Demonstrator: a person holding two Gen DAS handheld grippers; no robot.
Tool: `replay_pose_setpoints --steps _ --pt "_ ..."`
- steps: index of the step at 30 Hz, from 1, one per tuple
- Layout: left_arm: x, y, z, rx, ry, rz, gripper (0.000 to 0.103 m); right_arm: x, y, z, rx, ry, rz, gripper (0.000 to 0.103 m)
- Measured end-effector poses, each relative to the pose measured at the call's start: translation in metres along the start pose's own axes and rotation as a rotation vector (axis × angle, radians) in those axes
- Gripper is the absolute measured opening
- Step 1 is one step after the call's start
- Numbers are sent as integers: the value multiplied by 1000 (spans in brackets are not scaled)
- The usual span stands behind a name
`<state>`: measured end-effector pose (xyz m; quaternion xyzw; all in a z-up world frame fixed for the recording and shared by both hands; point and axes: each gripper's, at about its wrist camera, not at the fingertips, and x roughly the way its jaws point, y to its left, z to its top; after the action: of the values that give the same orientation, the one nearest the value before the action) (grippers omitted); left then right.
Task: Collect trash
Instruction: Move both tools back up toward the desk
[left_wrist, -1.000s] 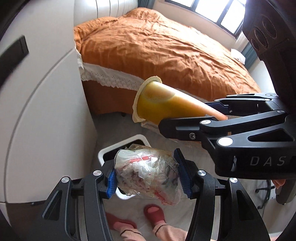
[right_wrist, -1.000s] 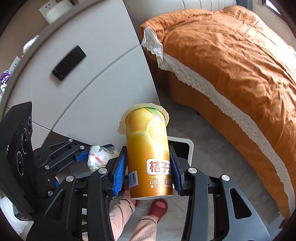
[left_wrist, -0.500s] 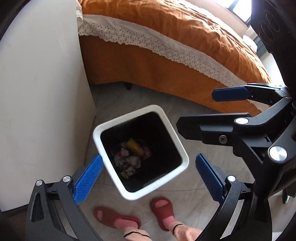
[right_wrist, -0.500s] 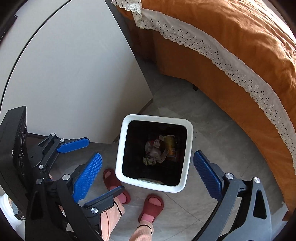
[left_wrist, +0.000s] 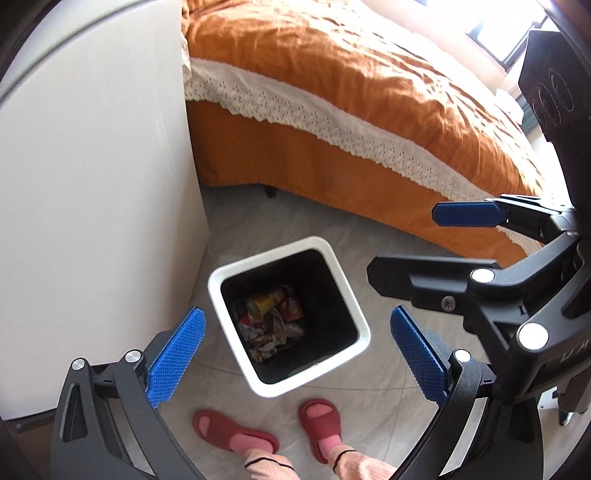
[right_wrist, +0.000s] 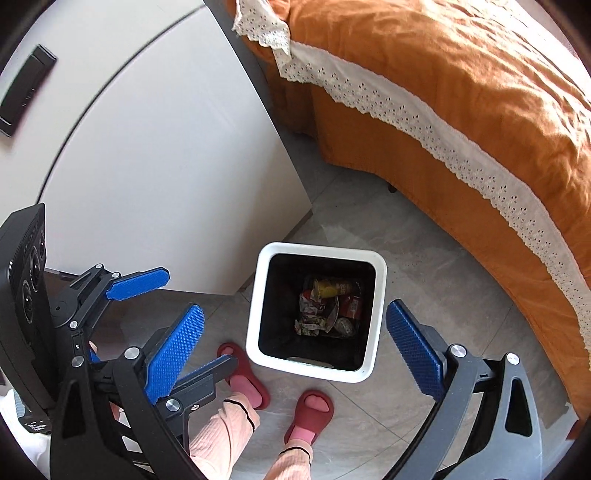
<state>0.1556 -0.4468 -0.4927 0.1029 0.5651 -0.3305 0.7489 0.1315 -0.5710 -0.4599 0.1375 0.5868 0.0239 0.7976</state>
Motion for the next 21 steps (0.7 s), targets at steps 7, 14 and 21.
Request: replay_pose_setpoints --steps 7,14,21 --pt "-65 -15 17 -4 -71 9 98 -49 16 0 -14 -41 6 98" --pt "-143 -24 22 -22 -168 35 98 -127 46 5 -54 -139 26 98" --pt "-213 -19 27 -75 -259 88 98 -184 84 22 -129 -240 57 98"
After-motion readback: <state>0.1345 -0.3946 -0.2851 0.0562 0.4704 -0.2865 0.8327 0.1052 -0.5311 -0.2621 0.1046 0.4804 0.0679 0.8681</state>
